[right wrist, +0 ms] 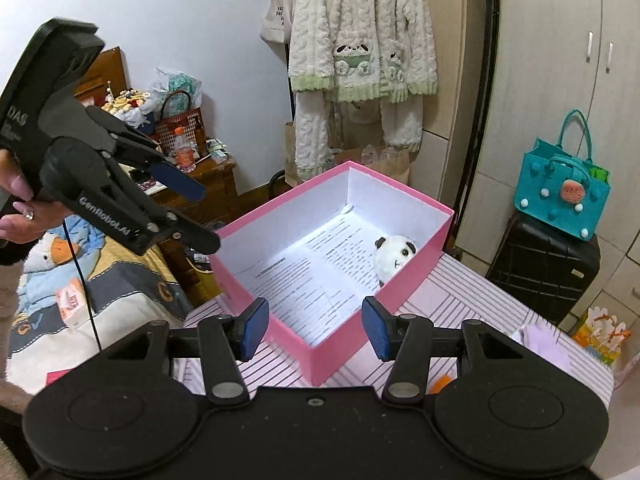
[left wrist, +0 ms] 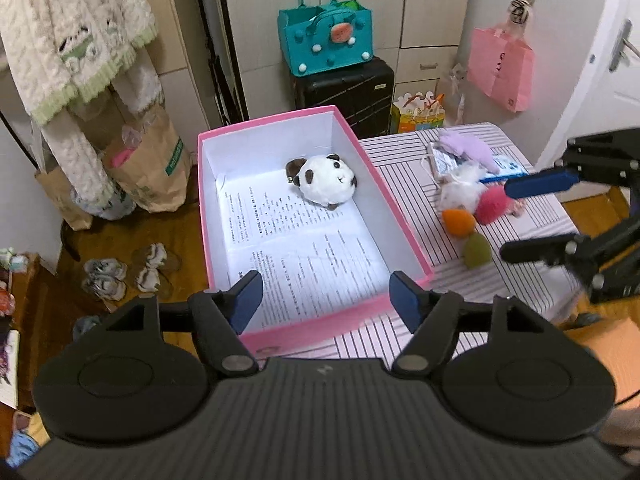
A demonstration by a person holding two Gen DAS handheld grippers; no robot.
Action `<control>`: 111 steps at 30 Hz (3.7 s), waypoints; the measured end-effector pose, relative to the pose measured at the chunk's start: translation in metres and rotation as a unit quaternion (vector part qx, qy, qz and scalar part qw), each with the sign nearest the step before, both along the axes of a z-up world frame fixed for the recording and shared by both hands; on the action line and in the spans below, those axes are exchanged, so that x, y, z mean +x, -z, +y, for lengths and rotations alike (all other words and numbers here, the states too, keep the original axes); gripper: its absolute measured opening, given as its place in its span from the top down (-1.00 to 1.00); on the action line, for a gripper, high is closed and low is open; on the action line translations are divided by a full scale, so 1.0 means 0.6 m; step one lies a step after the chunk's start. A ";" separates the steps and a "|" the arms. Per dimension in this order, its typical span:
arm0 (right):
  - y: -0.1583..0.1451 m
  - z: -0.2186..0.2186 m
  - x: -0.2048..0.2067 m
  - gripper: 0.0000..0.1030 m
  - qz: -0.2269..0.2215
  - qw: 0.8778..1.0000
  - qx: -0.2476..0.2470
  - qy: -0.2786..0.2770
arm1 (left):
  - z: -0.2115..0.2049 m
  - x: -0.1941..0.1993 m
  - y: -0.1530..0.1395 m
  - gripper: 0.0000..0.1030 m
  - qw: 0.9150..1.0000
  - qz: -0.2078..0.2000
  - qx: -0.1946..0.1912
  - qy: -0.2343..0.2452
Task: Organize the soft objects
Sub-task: 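Move the left tool back toward the remaining soft items, then grasp the green sponge with the left tool while the right tool grasps the orange sponge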
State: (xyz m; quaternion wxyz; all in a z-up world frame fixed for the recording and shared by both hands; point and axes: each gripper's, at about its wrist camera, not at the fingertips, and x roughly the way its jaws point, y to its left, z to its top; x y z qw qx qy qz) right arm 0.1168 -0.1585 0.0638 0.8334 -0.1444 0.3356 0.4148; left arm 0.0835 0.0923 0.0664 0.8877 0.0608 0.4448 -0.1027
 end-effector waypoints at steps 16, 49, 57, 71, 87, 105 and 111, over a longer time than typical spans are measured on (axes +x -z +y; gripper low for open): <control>0.016 -0.098 -0.079 -0.11 0.017 0.999 -0.007 0.039 | -0.081 -0.110 0.003 -0.49 0.996 -0.037 0.053 0.066; 0.178 -0.260 -0.059 -0.12 -0.029 0.988 0.043 0.144 | -0.250 -0.090 0.147 -0.45 0.984 -0.062 -0.020 0.166; 0.215 -0.271 -0.008 -0.12 -0.080 0.984 0.059 0.147 | -0.273 -0.043 0.177 -0.40 0.984 -0.097 -0.061 0.137; 0.238 -0.260 0.082 -0.16 -0.046 0.988 0.077 0.129 | -0.311 -0.017 0.232 -0.38 0.979 -0.173 -0.060 0.093; 0.275 -0.198 0.144 0.16 0.048 0.992 0.094 0.068 | -0.345 0.049 0.328 -0.13 0.992 -0.103 -0.064 0.042; 0.298 -0.151 0.178 0.25 0.030 0.998 0.001 0.052 | -0.333 0.071 0.353 0.26 0.992 -0.089 -0.091 0.014; 0.300 -0.144 0.182 0.24 0.028 0.997 -0.024 0.063 | -0.333 0.070 0.356 0.30 0.991 -0.097 -0.094 0.015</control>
